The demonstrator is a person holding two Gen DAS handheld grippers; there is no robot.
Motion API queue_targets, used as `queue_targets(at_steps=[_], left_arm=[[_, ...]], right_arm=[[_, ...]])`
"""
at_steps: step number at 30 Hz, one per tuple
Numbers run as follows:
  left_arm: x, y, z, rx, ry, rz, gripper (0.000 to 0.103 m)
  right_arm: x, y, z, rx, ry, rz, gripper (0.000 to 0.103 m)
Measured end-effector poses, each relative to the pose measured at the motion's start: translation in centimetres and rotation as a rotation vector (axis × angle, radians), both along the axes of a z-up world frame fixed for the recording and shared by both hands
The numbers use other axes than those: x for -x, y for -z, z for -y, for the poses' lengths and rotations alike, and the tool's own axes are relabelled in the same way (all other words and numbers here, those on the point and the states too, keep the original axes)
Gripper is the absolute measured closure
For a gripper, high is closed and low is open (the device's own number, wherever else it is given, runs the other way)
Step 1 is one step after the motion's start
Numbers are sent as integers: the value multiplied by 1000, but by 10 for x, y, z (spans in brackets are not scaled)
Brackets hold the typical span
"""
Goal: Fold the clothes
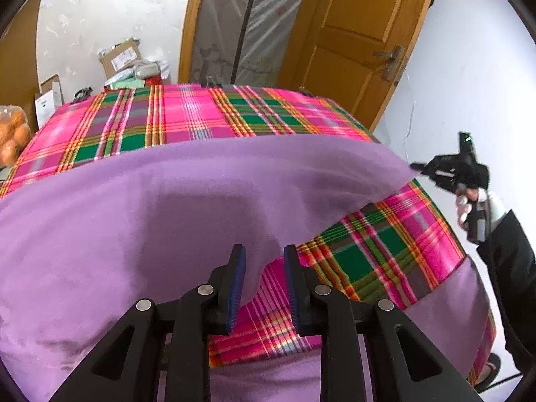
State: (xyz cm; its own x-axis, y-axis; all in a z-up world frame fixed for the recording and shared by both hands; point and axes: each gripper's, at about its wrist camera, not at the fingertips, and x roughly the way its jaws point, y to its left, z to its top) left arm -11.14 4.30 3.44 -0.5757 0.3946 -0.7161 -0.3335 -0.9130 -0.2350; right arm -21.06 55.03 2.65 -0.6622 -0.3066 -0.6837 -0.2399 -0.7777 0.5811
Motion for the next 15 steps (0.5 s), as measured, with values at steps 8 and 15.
queue_targets(at_steps=[8, 15], left_arm=[[17, 24, -8, 43, 5, 64, 78], [9, 22, -15, 68, 52, 68, 78]], right_arm=[[-6, -14, 2, -242, 72, 49, 87], [-17, -41, 116, -384, -323, -108, 84]])
